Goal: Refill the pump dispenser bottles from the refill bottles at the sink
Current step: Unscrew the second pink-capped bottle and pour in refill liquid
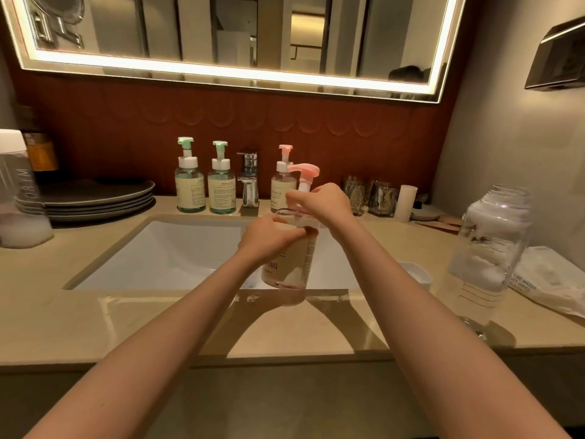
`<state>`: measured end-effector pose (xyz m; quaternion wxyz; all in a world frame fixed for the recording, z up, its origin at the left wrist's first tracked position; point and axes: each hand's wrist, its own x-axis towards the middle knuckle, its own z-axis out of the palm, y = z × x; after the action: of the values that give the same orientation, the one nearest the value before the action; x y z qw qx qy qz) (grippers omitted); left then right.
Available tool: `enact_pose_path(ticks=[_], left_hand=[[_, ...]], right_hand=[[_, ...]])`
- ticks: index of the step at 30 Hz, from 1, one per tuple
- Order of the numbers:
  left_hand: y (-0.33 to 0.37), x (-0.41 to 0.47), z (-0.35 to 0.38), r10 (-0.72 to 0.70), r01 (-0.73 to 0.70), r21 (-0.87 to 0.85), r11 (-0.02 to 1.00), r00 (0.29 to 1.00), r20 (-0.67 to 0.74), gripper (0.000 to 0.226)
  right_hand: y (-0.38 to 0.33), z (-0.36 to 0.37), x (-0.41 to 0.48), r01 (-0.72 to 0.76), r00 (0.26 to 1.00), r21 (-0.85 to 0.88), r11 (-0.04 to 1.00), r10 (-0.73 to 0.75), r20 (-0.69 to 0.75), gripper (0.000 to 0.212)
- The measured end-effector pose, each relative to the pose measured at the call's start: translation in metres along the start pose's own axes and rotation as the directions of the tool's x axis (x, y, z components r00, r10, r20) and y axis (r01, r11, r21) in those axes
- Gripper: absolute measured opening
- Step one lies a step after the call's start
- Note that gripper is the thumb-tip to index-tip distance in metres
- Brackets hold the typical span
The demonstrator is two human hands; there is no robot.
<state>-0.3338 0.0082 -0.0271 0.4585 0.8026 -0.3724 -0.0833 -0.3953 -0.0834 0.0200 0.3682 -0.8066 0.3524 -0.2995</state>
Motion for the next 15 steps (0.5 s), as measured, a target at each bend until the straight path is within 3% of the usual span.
enact_pose_path(ticks=[3, 5, 7, 9, 12, 15], left_hand=[[-0.0004, 0.0016, 0.0001, 0.021, -0.02, -0.06, 0.998, 0.999, 0.028, 0.056], [-0.0016, 0.0032, 0.0009, 0.008, -0.008, -0.023, 1.0, 1.0, 0.006, 0.063], [-0.002, 0.0037, 0.0011, 0.004, -0.002, 0.063, 0.998, 0.999, -0.038, 0.064], [-0.0017, 0.0037, 0.0002, 0.014, -0.003, 0.144, 0.99, 0.997, -0.072, 0.061], [-0.0011, 0.0042, -0.0005, 0.022, -0.008, 0.169, 0.986, 0.997, -0.08, 0.061], [-0.0003, 0.0046, 0.0002, 0.014, -0.001, 0.139, 0.99, 0.996, -0.093, 0.06]], right_hand=[[-0.0017, -0.0031, -0.0006, 0.002, 0.994, 0.145, 0.989, -0.018, 0.108, 0.055], [-0.0013, 0.0004, -0.0007, -0.012, 0.995, 0.068, 0.998, 0.005, 0.102, 0.079], [-0.0014, 0.0026, -0.0026, -0.019, 0.999, -0.038, 0.999, 0.021, 0.041, 0.09], [0.0003, 0.0009, 0.0006, 0.0, 1.0, -0.031, 1.0, 0.0, 0.002, 0.075], [-0.0004, -0.0038, 0.0017, -0.015, 0.996, 0.119, 0.993, 0.005, 0.085, 0.041], [0.0004, -0.0047, 0.0013, -0.004, 0.996, 0.085, 0.996, -0.004, 0.087, 0.068]])
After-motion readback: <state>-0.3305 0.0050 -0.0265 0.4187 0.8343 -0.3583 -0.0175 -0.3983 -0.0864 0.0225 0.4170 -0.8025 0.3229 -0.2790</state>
